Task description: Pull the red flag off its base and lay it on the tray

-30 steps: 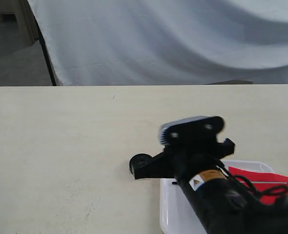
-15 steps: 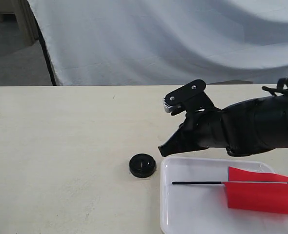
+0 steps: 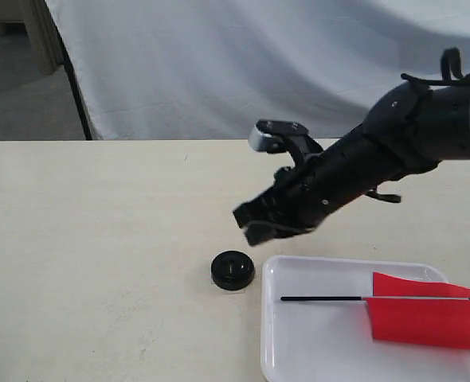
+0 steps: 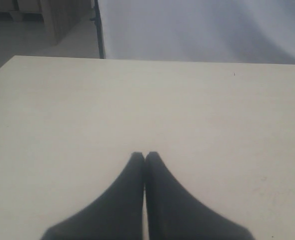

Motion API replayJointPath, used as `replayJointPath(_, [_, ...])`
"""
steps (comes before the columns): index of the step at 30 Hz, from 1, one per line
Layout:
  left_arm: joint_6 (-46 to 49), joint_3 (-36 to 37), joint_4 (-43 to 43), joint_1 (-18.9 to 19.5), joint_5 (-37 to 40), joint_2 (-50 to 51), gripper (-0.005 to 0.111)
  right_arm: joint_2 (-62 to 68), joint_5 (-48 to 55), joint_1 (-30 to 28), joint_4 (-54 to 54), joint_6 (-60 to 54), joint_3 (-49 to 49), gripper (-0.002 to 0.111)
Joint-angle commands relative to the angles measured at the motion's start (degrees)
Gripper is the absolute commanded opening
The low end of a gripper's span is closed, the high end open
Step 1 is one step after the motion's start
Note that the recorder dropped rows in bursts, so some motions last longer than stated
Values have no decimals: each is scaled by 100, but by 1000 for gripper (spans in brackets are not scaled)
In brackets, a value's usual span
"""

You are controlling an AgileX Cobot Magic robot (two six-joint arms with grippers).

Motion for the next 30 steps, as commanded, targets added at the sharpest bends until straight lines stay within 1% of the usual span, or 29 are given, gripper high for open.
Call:
replayJointPath(1, [8, 9, 0, -35, -17, -6, 0, -277, 916, -87, -4336, 3832, -134, 0])
replayJointPath(2, [8, 9, 0, -35, -17, -6, 0, -418, 1106, -158, -4807, 4199, -60, 0])
replayJointPath(4, [8, 9, 0, -35, -17, -6, 0, -756, 1244, -413, -5083, 4431, 145, 0])
replayJointPath(9, [8, 9, 0, -35, -17, -6, 0, -1990, 866, -1325, -4715, 4305, 827, 0])
replayJointPath(13, [8, 9, 0, -35, -17, -6, 0, -3122, 545, -1941, -4692, 4307, 1474, 0])
replayJointPath(19, [8, 9, 0, -35, -17, -6, 0, -4945, -429, -2809, -4692, 4676, 2668, 0])
replayJointPath(22, [8, 9, 0, -35, -17, -6, 0, -5783, -969, -3095, -4706, 4995, 3278, 0])
replayJointPath(25, [8, 9, 0, -35, -17, -6, 0, -6518, -1518, -3180, -4618, 5381, 4018, 0])
replayJointPath(27, [8, 9, 0, -35, -17, -6, 0, -7077, -1747, -3141, -4513, 5510, 4193, 0])
replayJointPath(30, [8, 9, 0, -35, -17, -6, 0, -8010, -1789, -3105, -4731, 5481, 4320, 0])
